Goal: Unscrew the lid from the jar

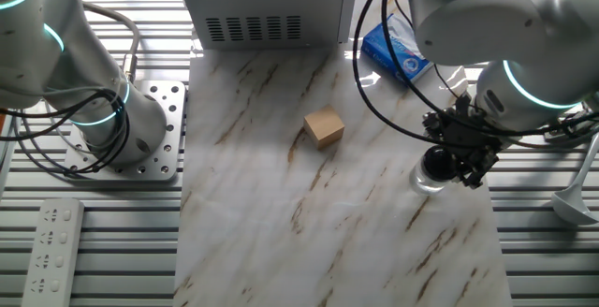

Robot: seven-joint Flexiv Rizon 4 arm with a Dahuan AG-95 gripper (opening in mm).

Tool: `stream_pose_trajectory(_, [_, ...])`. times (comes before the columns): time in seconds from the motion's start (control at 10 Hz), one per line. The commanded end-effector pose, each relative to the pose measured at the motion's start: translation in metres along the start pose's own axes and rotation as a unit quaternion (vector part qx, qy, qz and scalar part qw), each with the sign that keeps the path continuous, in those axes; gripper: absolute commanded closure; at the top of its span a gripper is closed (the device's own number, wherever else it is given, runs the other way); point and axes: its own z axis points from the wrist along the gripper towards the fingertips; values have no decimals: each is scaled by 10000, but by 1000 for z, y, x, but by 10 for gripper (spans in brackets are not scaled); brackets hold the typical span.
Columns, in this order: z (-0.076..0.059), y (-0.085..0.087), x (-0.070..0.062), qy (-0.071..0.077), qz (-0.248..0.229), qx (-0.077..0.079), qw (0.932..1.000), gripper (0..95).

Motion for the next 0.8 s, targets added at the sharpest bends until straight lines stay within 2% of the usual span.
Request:
stream_pose_trajectory(0.1, [0, 0, 0, 25, 66, 48, 10000, 190])
stream_pose_trajectory(0.8, [5, 0, 1, 34, 29, 102, 9999, 190])
